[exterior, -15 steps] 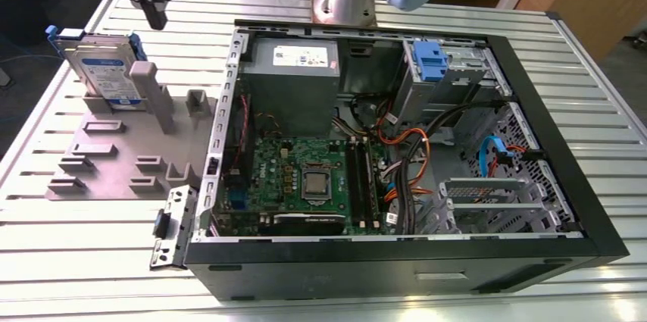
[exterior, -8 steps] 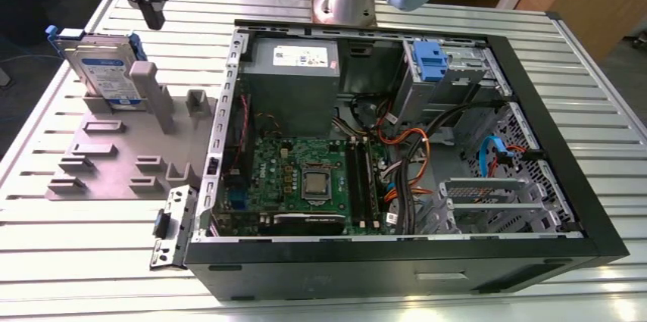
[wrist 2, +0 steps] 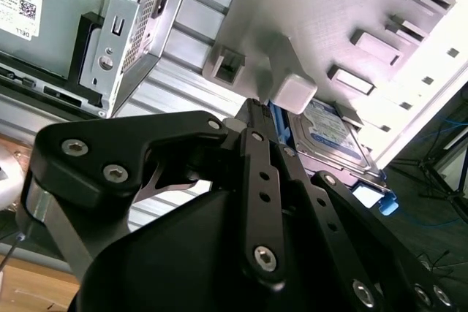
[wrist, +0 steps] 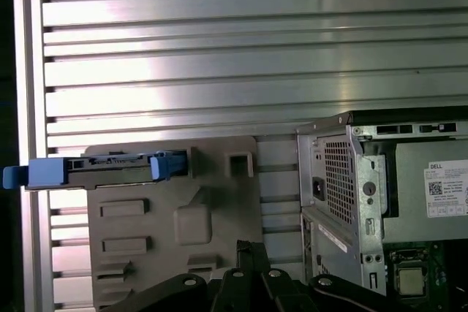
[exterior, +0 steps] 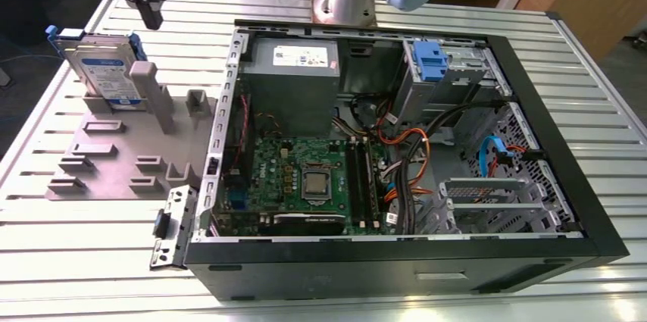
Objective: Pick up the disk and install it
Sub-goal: 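Reach for the disk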
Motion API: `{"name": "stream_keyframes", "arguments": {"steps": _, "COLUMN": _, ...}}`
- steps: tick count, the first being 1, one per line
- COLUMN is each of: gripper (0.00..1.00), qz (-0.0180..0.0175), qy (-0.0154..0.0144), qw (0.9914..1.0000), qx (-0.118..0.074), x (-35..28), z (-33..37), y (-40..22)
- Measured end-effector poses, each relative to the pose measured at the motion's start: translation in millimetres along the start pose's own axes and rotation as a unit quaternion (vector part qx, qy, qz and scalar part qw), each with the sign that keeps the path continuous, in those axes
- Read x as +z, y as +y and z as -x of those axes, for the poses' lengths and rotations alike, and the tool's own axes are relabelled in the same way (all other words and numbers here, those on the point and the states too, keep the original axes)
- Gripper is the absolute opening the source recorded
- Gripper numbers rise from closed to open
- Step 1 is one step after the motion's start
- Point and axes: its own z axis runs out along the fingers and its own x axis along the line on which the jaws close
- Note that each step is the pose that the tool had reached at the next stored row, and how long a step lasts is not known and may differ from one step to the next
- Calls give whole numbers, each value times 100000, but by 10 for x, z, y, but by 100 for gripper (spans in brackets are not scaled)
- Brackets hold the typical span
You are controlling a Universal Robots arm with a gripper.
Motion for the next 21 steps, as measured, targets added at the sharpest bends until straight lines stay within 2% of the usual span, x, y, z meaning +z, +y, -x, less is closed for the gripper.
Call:
{"name": "stream_keyframes", "arguments": {"steps": 12, "gripper": 11, "qz": 2, "qy": -3, "qw": 100000, "qx": -3, "x": 0, "z": -75, "y": -6}}
{"name": "stream_keyframes", "arguments": {"steps": 21, "gripper": 11, "qz": 0, "qy": -1, "qw": 100000, "qx": -3, "x": -1, "z": -79, "y": -6}}
